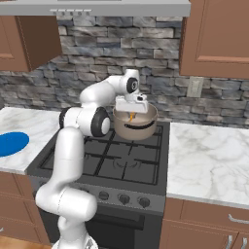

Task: Retrieve the frozen meat and place it in the pot on a burner. Then turn the burner on.

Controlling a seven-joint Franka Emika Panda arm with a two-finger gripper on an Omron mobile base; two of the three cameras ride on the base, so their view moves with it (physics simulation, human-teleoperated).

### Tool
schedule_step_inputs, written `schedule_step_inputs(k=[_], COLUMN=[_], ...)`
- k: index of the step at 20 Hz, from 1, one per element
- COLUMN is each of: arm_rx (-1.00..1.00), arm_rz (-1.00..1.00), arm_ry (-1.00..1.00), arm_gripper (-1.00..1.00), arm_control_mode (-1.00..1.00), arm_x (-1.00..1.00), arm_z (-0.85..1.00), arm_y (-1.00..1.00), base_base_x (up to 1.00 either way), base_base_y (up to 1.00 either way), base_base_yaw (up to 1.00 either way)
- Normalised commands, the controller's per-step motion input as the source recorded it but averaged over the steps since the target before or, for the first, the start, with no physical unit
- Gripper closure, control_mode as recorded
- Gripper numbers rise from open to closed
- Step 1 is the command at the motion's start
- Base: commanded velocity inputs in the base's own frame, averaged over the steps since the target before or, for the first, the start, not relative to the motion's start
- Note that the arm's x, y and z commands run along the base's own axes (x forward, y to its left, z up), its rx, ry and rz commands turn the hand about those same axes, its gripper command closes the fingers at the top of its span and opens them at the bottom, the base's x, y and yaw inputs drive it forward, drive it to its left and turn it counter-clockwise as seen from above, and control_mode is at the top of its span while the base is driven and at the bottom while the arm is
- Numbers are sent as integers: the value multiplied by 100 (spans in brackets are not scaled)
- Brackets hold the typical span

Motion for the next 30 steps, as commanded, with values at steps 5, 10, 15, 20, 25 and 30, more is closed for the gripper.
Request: schedule_step_inputs(k=[5, 10, 15, 20, 25, 30], arm_rx=[1, 1, 2, 1, 0, 0], arm_rz=[0, 0, 0, 0, 0, 0], arm_ry=[1, 0, 0, 0, 0, 0], arm_gripper=[100, 100, 100, 100, -100, -100], arm_control_mode=[-100, -100, -100, -100, -100, -100], arm_x=[0, 0, 0, 0, 0, 0], arm_z=[-14, -10, -13, -13, -6, 0], arm_y=[-6, -1, -1, 0, 0, 0], base_base_x=[0, 0, 0, 0, 0, 0], base_base_y=[0, 0, 0, 0, 0, 0], base_base_yaw=[0, 0, 0, 0, 0, 0])
